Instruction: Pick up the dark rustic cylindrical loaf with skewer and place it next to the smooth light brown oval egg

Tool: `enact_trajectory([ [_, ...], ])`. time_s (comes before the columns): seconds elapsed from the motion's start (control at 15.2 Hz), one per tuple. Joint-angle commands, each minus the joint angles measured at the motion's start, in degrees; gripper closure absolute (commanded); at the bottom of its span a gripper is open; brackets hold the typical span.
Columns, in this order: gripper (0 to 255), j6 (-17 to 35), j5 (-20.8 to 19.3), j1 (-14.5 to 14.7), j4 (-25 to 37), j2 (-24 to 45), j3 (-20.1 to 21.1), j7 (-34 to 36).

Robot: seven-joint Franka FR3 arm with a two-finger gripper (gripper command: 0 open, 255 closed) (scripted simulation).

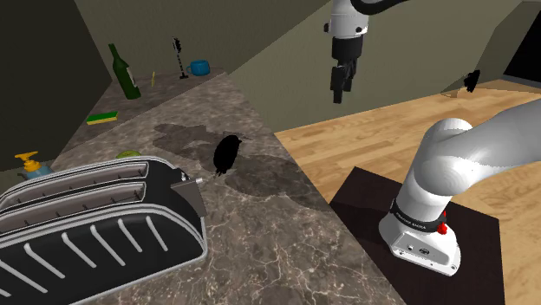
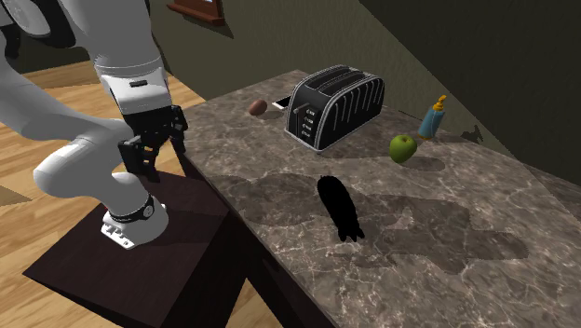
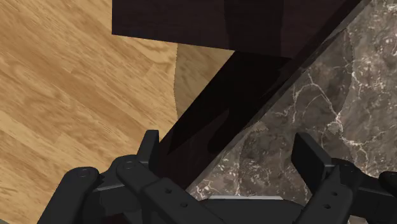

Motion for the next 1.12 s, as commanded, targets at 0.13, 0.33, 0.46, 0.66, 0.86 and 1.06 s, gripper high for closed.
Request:
enact_trajectory([
  [0.13,0,3.6,1.8,0.1,-3.7,-2.2,3.2,5.2],
  [0.33,0,9.4,4.5,0.3,-8.4,-4.3,8.4,13.1],
  [0.46,0,13.5,6.3,0.5,-10.9,-4.7,12.2,18.4],
  [0.66,0,20.0,8.7,0.6,-13.5,-3.9,18.4,26.6],
  [0.86,0,26.7,10.3,0.0,-14.7,-1.1,25.0,35.2],
  [1.06,0,33.4,10.7,-2.1,-14.5,3.2,32.3,44.2],
])
